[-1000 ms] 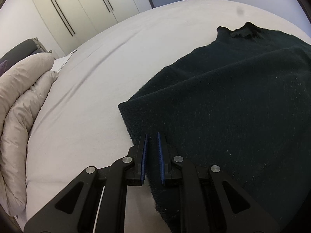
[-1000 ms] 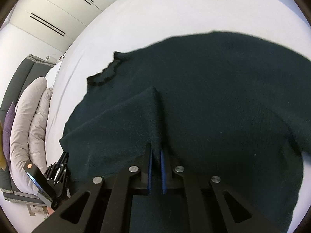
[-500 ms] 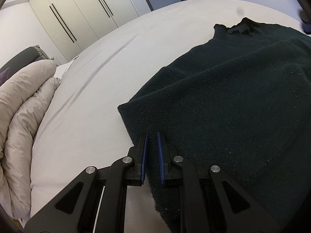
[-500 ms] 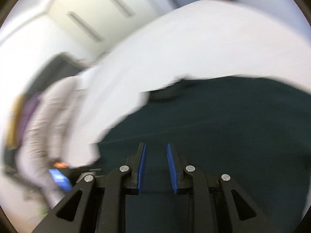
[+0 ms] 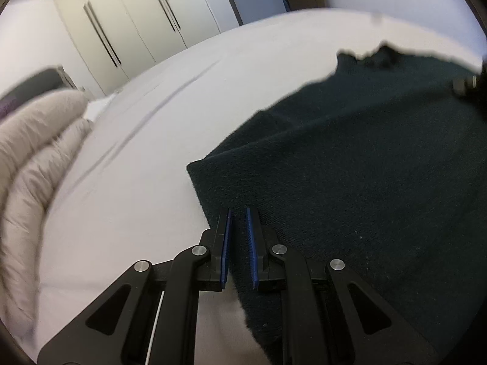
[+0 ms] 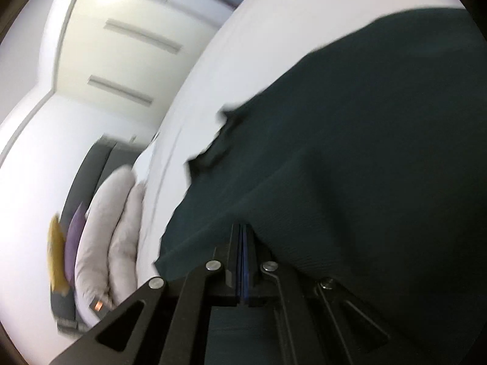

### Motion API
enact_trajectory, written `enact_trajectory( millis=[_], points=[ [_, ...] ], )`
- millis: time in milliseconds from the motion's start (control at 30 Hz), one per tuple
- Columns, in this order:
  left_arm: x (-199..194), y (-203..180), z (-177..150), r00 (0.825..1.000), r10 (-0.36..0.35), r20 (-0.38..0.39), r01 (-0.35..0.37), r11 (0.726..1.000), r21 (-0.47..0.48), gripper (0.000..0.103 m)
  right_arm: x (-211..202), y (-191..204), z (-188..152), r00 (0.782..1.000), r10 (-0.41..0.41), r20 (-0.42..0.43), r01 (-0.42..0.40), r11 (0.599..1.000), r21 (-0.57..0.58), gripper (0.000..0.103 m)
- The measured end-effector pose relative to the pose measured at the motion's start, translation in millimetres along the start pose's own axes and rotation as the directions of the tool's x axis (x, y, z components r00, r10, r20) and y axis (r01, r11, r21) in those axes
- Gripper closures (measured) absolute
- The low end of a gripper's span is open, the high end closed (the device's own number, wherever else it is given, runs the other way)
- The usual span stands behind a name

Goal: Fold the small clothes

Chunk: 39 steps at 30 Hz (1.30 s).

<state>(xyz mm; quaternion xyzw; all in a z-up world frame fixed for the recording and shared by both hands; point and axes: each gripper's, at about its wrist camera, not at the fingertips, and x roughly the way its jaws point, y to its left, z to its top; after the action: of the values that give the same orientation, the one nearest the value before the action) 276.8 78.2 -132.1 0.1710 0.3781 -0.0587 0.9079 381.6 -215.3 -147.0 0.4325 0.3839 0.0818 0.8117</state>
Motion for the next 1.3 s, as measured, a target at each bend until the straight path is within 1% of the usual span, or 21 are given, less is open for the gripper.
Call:
enact_trajectory(
  millis=[33, 67, 167, 233, 333, 367, 400, 467, 533, 633, 733, 867, 900, 933, 967, 1000, 1067, 1133, 1233, 1267, 1300],
  points=[
    [-5.5, 15.9, 1.7, 0.998, -0.056, 0.002, 0.056, 0.995, -0.079, 0.092, -6.0, -6.2, 1.6, 1.0, -0.02, 0.02, 0.02, 1.0, 0.009, 0.103],
    [-10.6, 32.0, 2.5, 0.996, -0.093, 0.012, 0.094, 0.983, -0.158, 0.092, -8.6, -12.4, 1.3, 1.0, -0.006, 0.024, 0.006, 1.0, 0.016, 0.103],
    [-20.2, 76.7, 6.6, 0.985, -0.164, 0.046, 0.17, 0.925, -0.34, 0.092, -10.3, -20.9, -2.2, 0.998, 0.044, 0.036, -0.044, 0.999, 0.006, 0.103],
    [-19.1, 90.6, 14.2, 0.97, -0.235, 0.059, 0.24, 0.89, -0.387, 0.092, -9.6, -17.4, -3.1, 0.998, 0.034, 0.046, -0.033, 0.999, -0.018, 0.103],
    [-12.8, 85.8, 26.7, 0.949, -0.306, 0.079, 0.312, 0.865, -0.392, 0.092, -10.4, -15.8, -6.5, 0.998, 0.025, 0.054, -0.023, 0.999, -0.05, 0.103],
    [-8.9, 79.9, 28.2, 0.946, -0.316, 0.073, 0.319, 0.866, -0.386, 0.092, -10.4, -14.8, -7.8, 0.998, 0.024, 0.058, -0.021, 0.998, -0.057, 0.103],
    [0.6, 68.6, 28.6, 0.948, -0.314, 0.041, 0.307, 0.879, -0.365, 0.092, -9.9, -14.1, -9.0, 0.998, 0.024, 0.061, -0.02, 0.998, -0.063, 0.103],
    [27.2, 49.8, 24.7, 0.955, -0.289, -0.064, 0.254, 0.912, -0.324, 0.093, -10.2, -13.7, -10.9, 0.998, 0.021, 0.062, -0.017, 0.998, -0.068, 0.103],
    [27.1, 34.8, 15.5, 0.974, -0.223, -0.04, 0.203, 0.938, -0.282, 0.093, -8.5, -13.2, -10.9, 0.998, 0.022, 0.062, -0.017, 0.997, -0.07, 0.103],
    [10.0, 19.8, 13.8, 0.982, -0.181, -0.048, 0.166, 0.959, -0.231, 0.093, -12.5, -14.0, -12.0, 0.998, 0.018, 0.064, -0.013, 0.997, -0.078, 0.103],
    [-8.8, -7.6, 0.7, 0.995, -0.094, -0.042, 0.089, 0.99, -0.112, 0.093, -14.3, -15.3, -13.1, 0.998, 0.026, 0.065, -0.022, 0.997, -0.071, 0.103],
    [-30.0, -21.6, -9.1, 0.998, -0.047, -0.035, 0.045, 0.997, -0.062, 0.092, -31.7, -15.4, -17.2, 0.999, 0.011, 0.036, -0.009, 0.999, -0.039, 0.1],
    [-36.7, -24.2, -10.3, 0.999, -0.034, -0.033, 0.032, 0.998, -0.058, 0.092, -41.2, -16.2, -19.3, 0.999, 0.011, 0.035, -0.01, 1.0, -0.03, 0.085],
    [-44.4, -27.1, -11.3, 0.999, -0.026, -0.026, 0.025, 0.998, -0.058, 0.092, -60.4, -18.7, -22.6, 0.998, 0.018, 0.053, -0.017, 1.0, -0.017, 0.065],
    [-54.0, -30.1, -12.0, 0.999, -0.03, -0.011, 0.029, 0.997, -0.067, 0.092, -79.1, -22.1, -25.8, 0.997, 0.014, 0.079, -0.014, 1.0, -0.003, 0.052],
    [-63.3, -33.8, -12.5, 0.999, -0.043, 0.005, 0.043, 0.996, -0.08, 0.092, -101.7, -27.7, -29.5, 0.993, 0.004, 0.119, -0.007, 1.0, 0.019, 0.032],
    [-81.6, -50.0, -13.1, 0.996, -0.082, 0.029, 0.085, 0.991, -0.1, 0.092, -159.4, -52.2, -37.0, 0.973, 0.01, 0.229, -0.032, 0.995, 0.094, 0.031],
    [-100.8, -59.4, -16.0, 0.986, -0.153, 0.061, 0.16, 0.978, -0.136, 0.092, -214.5, -85.9, -43.0, 0.948, -0.031, 0.316, -0.033, 0.98, 0.196, 0.031],
    [-111.0, -81.7, -16.1, 0.962, -0.266, 0.065, 0.274, 0.944, -0.184, 0.091, -299.8, -152.4, -57.1, 0.888, -0.152, 0.433, -0.044, 0.911, 0.41, 0.032],
    [-111.7, -90.8, -16.2, 0.953, -0.298, 0.063, 0.304, 0.933, -0.194, 0.09, -318.6, -170.0, -61.7, 0.875, -0.179, 0.45, -0.058, 0.884, 0.463, 0.034],
    [-114.0, -97.0, -17.5, 0.947, -0.317, 0.06, 0.322, 0.925, -0.2, 0.09, -340.6, -191.6, -67.1, 0.862, -0.196, 0.467, -0.087, 0.851, 0.518, 0.048]
  ],
)
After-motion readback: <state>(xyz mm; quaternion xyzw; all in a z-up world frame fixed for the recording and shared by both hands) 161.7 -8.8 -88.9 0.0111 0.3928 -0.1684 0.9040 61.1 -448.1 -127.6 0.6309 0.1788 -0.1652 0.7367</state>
